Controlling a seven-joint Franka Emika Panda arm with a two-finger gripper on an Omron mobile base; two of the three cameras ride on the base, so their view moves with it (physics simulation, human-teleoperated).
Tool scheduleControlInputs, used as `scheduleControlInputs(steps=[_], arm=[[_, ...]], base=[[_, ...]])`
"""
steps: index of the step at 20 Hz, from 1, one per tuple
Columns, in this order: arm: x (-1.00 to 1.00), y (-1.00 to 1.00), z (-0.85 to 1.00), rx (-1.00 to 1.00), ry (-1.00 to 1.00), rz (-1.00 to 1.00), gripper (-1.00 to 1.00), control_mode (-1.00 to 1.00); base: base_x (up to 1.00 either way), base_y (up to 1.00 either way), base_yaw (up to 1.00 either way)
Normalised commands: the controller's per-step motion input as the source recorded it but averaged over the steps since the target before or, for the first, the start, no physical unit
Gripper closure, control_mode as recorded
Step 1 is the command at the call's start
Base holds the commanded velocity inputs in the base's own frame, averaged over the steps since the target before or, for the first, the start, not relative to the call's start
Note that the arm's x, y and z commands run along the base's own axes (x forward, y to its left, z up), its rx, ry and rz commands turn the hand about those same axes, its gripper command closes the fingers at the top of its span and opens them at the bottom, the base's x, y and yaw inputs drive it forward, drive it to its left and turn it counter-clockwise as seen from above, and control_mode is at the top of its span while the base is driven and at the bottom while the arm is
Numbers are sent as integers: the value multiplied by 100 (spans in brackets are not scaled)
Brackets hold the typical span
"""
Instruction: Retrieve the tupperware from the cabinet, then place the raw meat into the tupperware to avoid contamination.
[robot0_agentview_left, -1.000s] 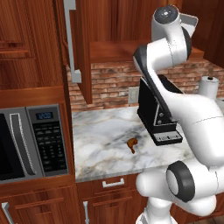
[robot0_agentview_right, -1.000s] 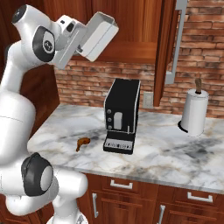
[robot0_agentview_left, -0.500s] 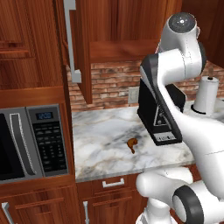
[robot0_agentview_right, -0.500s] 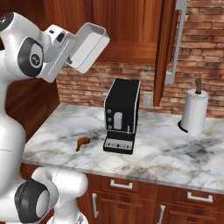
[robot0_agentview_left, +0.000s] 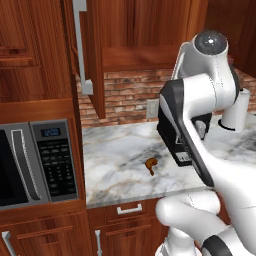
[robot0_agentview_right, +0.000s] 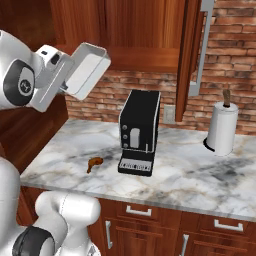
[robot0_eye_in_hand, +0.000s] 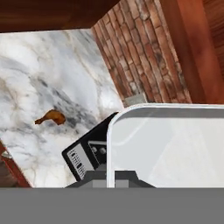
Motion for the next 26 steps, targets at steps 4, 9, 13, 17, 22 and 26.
scheduleControlInputs(steps=[4, 9, 13, 17, 22, 26], arm=[[-75, 37, -23, 0, 0, 9, 100, -100], [-71, 39, -23, 0, 0, 10, 100, -100], [-62, 34, -24, 0, 1, 10, 100, -100], [-15, 16, -29, 2, 1, 8, 100, -100], [13, -3, -18, 2, 0, 5, 100, -100], [4, 2, -34, 0, 2, 2, 100, -100]], base=[[0, 0, 0], [0, 0, 0], [0, 0, 0], [0, 0, 0], [0, 0, 0], [0, 0, 0]])
